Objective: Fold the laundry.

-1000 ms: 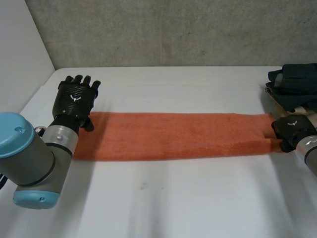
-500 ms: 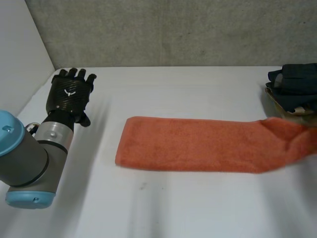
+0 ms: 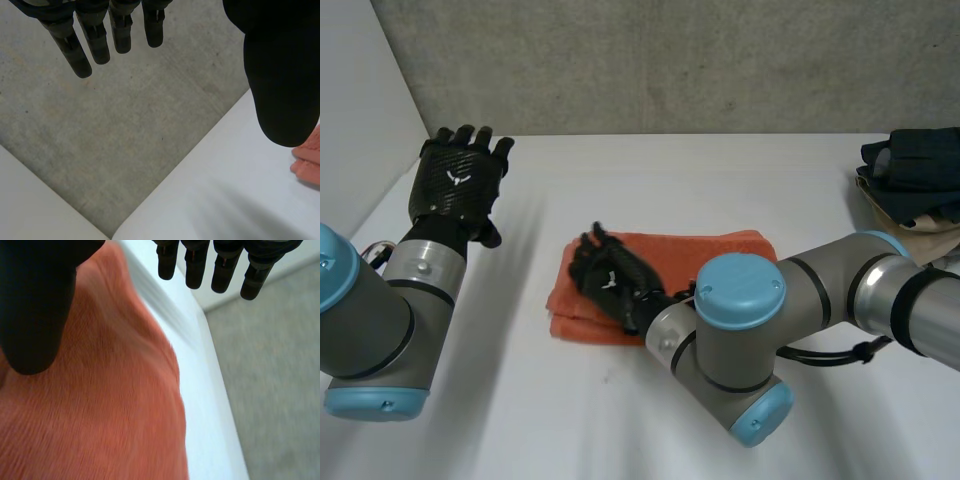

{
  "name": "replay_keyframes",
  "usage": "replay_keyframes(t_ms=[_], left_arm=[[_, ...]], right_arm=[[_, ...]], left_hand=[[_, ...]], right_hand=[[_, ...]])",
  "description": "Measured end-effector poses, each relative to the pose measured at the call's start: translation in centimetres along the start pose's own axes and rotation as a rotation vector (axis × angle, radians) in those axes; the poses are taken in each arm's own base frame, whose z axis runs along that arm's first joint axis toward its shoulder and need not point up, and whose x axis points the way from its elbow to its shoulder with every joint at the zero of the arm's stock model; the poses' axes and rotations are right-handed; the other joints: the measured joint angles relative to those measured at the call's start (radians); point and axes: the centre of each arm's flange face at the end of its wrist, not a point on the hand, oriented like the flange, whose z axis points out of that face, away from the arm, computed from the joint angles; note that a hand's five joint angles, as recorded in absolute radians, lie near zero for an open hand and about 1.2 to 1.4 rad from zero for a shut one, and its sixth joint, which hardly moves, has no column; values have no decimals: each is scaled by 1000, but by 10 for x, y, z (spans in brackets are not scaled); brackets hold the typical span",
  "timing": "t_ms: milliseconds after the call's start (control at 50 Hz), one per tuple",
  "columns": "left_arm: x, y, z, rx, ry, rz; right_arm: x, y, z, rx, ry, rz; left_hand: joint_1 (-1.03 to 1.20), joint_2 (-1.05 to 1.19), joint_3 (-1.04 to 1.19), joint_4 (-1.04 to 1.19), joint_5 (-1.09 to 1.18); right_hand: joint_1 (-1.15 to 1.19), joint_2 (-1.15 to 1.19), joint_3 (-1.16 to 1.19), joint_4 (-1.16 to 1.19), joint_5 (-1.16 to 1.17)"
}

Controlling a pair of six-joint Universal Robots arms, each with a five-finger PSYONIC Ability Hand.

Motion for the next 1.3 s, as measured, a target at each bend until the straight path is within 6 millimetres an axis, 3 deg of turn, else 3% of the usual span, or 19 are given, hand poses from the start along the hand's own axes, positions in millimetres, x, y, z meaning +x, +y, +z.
replay_keyframes(t_ms=[120,140,180,280,400,480,540,640,680,700,760,800,840,860,920,1000,1040,1120,1300], left_arm=[[7,-11,2,38,19,-4],[12,-15,3,51,30,-6],[18,-19,3,63,47,-9],[36,-21,0,71,94,-15],[47,-17,-5,57,128,-15],[48,-15,-7,50,131,-14],[46,-17,-8,51,125,-14],[39,-23,-11,63,107,-16],[36,-25,-12,65,101,-16],[34,-25,-13,65,94,-16],[31,-25,-14,62,85,-16],[28,-24,-13,57,79,-15],[28,-23,-13,55,77,-15],[27,-23,-12,54,74,-15],[27,-24,-11,59,72,-19],[27,-31,-7,81,69,-40],[28,-40,-2,110,70,-77],[39,-53,6,141,106,-168],[109,-51,12,50,327,-274]], right_arm=[[44,9,-20,-129,147,183],[67,16,-34,-171,206,283],[82,28,-50,-223,240,377],[82,63,-78,-386,238,526],[81,111,-98,-571,250,510],[96,128,-98,-592,324,397],[112,111,-86,-488,408,282],[115,43,-58,-216,452,159],[105,26,-51,-151,419,146],[83,5,-42,-72,346,136],[48,-12,-36,-7,214,135],[8,-21,-34,20,58,149],[-4,-21,-35,15,9,158],[-16,-20,-35,-10,-40,183],[-18,-13,-36,-80,-37,260],[15,-7,-36,-120,70,415],[57,-3,-39,-105,188,560],[110,6,-49,-72,322,723],[145,39,-54,-190,389,839]], left_hand=[[0,0,0,0,0],[0,0,0,0,0],[0,0,0,0,0],[0,0,0,0,0],[0,0,0,0,0],[0,0,0,0,0],[0,0,0,0,0],[0,0,0,0,0],[0,0,0,0,0],[0,0,0,0,0],[0,0,0,0,0],[0,0,0,0,0],[0,0,0,0,0],[0,0,0,0,0],[0,0,0,0,0],[0,0,0,0,0],[0,0,0,0,0],[0,0,0,0,0],[0,0,0,0,0]], right_hand=[[0,-2,-7,-9,0],[0,-2,-7,-9,0],[0,-2,-7,-9,0],[2,1,-4,-6,0],[815,857,831,824,812],[855,971,972,972,951],[864,971,974,975,955],[864,971,974,975,963],[864,971,974,975,966],[864,971,974,975,968],[864,961,964,967,963],[524,588,599,598,592],[335,399,417,436,422],[82,125,146,157,137],[2,1,-1,0,0],[2,0,-7,-10,0],[2,-1,-7,-10,0],[2,-1,-7,-10,0],[2,-1,-7,-10,0]])
